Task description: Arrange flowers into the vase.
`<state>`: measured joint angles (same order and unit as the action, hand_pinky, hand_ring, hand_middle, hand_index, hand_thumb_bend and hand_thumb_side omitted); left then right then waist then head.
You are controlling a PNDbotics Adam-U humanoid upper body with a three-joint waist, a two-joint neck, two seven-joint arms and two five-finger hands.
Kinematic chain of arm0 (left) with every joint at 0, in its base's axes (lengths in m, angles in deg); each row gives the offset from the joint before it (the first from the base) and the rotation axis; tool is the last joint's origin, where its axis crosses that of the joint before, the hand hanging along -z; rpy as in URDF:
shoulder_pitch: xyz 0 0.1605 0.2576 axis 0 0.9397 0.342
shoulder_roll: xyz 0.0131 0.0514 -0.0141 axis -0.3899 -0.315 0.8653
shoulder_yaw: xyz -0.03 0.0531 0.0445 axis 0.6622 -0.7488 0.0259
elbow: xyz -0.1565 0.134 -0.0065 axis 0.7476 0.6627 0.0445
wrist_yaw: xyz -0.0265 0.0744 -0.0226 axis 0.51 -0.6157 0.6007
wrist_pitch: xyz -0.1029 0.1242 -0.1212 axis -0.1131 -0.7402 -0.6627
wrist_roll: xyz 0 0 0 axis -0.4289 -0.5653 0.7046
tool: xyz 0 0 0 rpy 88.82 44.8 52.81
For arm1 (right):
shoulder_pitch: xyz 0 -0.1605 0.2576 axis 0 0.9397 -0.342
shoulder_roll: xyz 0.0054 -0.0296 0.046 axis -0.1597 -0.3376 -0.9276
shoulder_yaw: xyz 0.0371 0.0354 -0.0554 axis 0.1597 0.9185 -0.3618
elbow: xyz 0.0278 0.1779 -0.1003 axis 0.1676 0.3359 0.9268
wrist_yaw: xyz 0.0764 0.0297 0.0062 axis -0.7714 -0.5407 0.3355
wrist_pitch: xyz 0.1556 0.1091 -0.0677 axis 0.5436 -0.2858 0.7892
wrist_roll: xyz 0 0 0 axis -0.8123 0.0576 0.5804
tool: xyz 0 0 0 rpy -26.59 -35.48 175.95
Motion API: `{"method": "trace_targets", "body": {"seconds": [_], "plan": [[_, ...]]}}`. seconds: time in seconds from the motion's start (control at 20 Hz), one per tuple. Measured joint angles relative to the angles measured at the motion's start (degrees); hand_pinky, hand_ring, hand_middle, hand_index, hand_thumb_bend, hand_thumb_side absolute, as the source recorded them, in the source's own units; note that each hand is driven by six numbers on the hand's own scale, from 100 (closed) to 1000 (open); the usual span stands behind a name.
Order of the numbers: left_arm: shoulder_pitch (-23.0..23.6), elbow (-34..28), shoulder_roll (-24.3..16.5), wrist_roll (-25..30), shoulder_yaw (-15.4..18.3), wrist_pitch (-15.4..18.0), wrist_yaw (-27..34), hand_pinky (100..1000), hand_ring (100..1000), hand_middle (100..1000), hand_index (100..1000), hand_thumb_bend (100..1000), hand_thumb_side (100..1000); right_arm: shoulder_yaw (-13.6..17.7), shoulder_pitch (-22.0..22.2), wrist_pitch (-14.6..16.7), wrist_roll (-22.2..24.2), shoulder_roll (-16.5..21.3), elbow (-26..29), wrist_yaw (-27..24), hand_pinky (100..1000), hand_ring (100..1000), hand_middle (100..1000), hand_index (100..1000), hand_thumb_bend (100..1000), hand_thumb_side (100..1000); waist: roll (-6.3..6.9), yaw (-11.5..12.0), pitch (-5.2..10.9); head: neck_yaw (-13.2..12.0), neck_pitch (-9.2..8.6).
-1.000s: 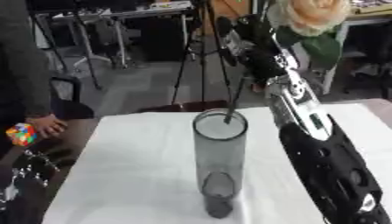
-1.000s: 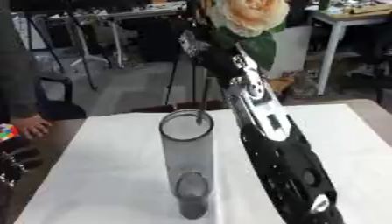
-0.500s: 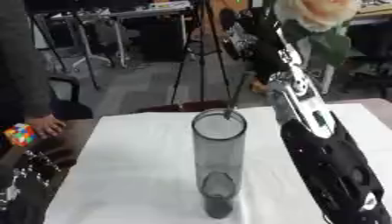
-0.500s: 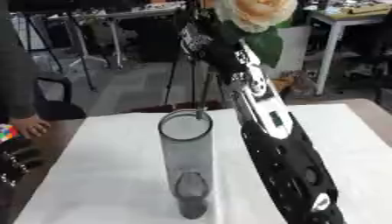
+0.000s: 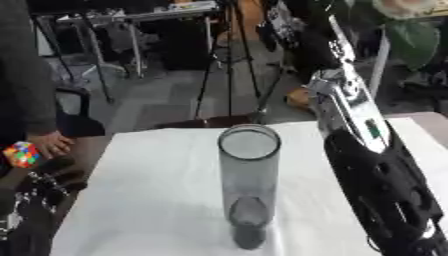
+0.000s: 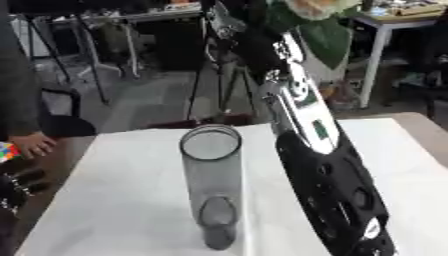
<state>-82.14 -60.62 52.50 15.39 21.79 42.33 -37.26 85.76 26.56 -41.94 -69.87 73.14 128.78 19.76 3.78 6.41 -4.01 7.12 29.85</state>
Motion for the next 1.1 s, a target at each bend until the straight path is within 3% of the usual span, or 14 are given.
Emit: {"method": "trace_targets", "body": {"seconds": [1.1], "plan": [[0.1,0.2,0.0,0.0,0.2,0.0,0.0,689,710,716,788,1000,866,-2.0,0.4,-0.3,-0.4,0.4,5.7,-4.1,100,100,100,123,210,138,-0.02,-0.7,0.06,0.0,0.87]]}}
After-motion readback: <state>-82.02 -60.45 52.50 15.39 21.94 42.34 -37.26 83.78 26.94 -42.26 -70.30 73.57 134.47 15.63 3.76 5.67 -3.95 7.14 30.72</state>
